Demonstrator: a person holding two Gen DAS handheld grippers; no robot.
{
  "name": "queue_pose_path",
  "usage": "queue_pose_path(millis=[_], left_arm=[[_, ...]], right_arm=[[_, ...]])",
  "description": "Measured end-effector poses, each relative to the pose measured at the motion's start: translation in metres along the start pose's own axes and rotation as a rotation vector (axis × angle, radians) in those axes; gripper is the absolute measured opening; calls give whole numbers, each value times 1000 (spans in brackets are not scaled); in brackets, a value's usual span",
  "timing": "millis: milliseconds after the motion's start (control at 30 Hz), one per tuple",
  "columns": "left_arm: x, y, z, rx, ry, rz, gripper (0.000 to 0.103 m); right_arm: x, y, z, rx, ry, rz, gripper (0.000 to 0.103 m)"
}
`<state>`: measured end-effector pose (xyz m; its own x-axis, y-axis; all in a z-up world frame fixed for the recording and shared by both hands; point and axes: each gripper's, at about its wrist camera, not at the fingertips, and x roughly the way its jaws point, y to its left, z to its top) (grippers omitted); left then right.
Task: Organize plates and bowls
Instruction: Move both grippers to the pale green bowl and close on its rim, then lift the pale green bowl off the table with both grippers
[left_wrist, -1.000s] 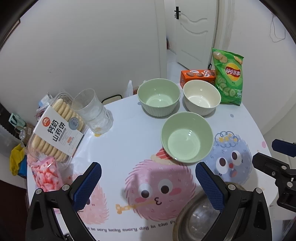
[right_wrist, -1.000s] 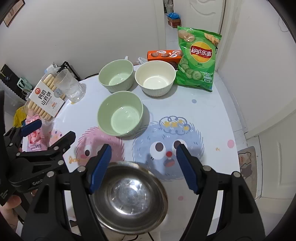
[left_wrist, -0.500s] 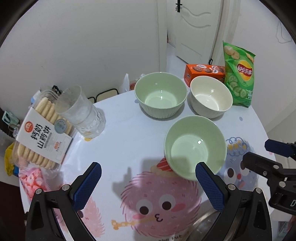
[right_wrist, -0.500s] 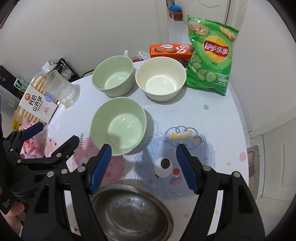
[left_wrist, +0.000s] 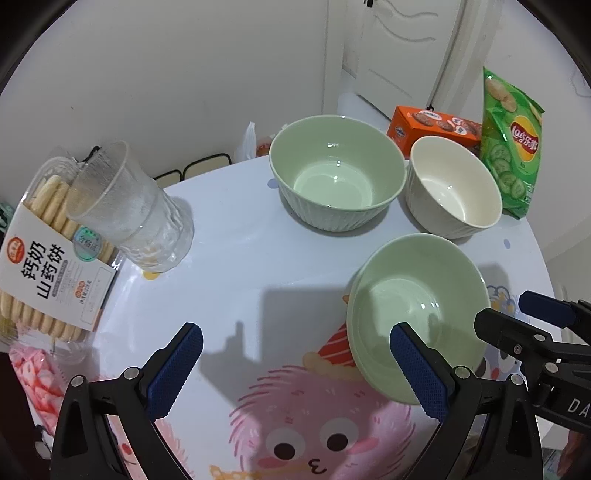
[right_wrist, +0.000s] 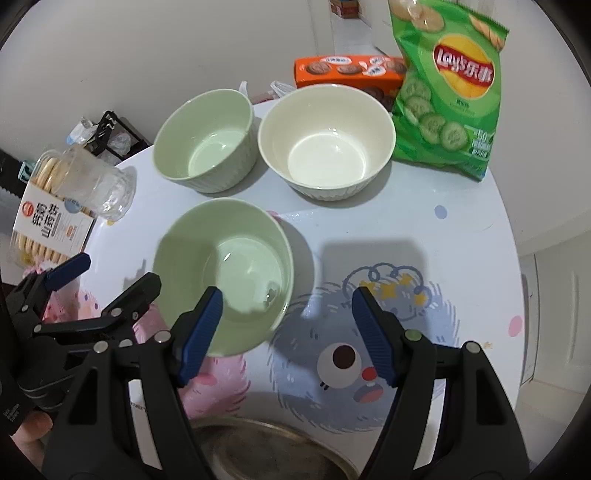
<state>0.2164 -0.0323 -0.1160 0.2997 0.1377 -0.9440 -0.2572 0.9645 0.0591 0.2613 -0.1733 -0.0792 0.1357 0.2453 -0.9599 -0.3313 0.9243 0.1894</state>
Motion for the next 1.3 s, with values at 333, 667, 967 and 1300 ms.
queue_pose_path(millis=[333, 667, 967, 1300], left_arm=[[22, -3, 4, -6, 43, -25, 84], [36, -10, 5, -8, 87, -67, 50], [34, -34, 3, 10, 86, -84, 26], [19, -44, 5, 41, 44, -95, 7]], right_arm=[[27, -13, 7, 61, 56, 32, 73], [41, -7, 6, 38, 97, 31, 43], [44, -6, 6, 28, 115, 37, 14], [45, 0, 4, 8, 113, 24, 13]])
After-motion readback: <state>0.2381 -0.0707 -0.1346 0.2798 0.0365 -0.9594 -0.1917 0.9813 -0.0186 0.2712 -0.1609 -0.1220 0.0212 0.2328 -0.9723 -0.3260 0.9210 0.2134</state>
